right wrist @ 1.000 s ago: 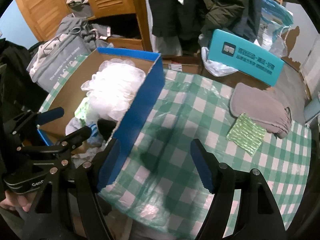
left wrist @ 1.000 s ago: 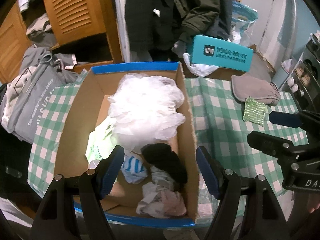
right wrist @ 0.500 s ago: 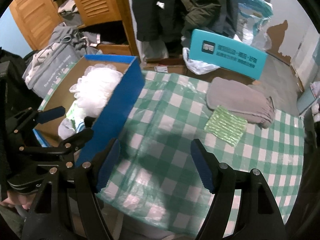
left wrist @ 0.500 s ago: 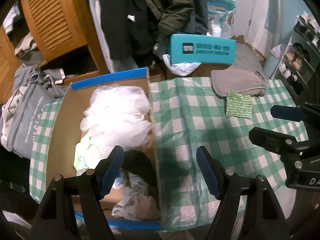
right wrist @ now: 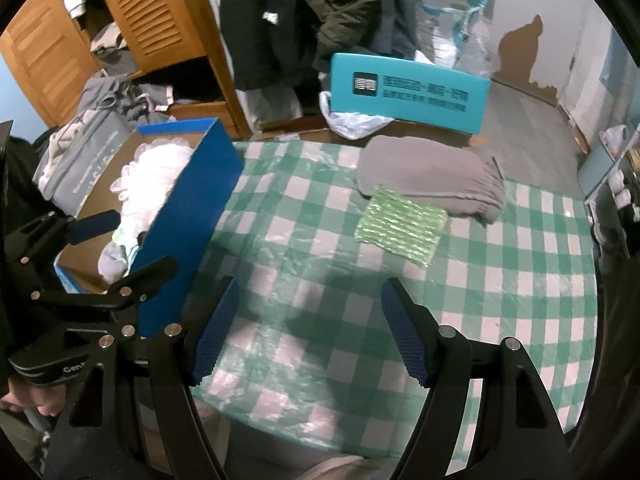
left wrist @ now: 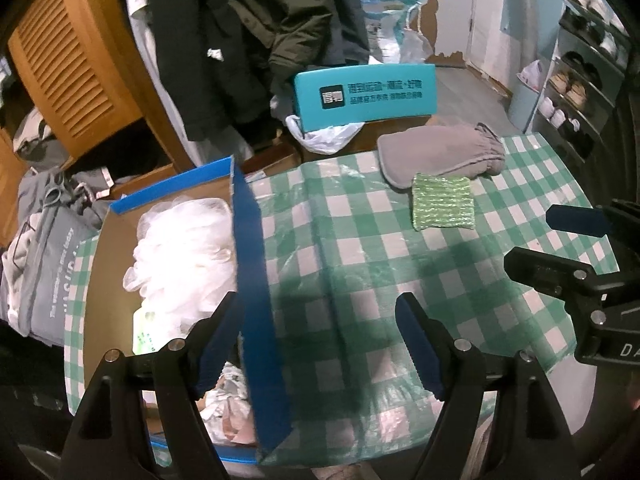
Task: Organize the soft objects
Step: 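Move both tools back over the table toward the grey mitt and green scrubber, then grasp the grey mitt with the right gripper while the left tool approaches the green scrubber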
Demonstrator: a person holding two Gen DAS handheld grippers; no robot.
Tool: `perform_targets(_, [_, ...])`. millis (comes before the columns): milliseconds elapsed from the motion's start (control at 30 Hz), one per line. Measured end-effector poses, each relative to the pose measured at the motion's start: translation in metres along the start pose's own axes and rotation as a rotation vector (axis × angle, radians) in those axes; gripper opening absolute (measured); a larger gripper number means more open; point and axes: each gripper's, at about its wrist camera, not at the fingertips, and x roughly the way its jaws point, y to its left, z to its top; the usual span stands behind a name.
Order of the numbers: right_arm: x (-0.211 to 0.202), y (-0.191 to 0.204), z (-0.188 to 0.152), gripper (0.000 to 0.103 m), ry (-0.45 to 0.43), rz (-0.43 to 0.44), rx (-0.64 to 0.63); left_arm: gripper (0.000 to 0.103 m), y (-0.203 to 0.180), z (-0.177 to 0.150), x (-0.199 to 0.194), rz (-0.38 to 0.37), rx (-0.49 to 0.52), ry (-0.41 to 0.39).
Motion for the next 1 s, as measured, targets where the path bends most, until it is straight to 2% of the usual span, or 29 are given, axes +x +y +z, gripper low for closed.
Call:
perform_targets(267, [0.005,-0.032,-0.013,0.074,0.028,-0.027,0.029,0.085,-0.024,0.006,0.01,0.015,0.052,0.01])
perform_targets(500, [0.018,-0.057,-0.002,0.074,0.08,-0.06,-0.017,0.085,-0.033,0.033,0.024,-0.008,0.045,0.014])
perform_targets(567, [0.023,-0.065,0.008,0.074,0.089,-0.084,-0.038,0.085,-0.034,0.043,0.028,-0.015,0.043,0.015])
perform_targets(700, [0.03,-0.079,0.032,0.074,0.095,-0.071,-0.04,0.085,-0.032,0.063,0.043,-0.024,0.031,0.035])
perform_targets(833, [0.041,-0.09,0.058,0.074,0.108,-0.101,-0.091,0.085,-0.028,0.08,0.063,-0.038,0.001,0.078])
perform_targets(1000, [0.064,-0.107,0.089,0.074,0.133,-0.123,-0.143,0.085,-0.03,0.103,0.084,-0.013,0.042,0.085])
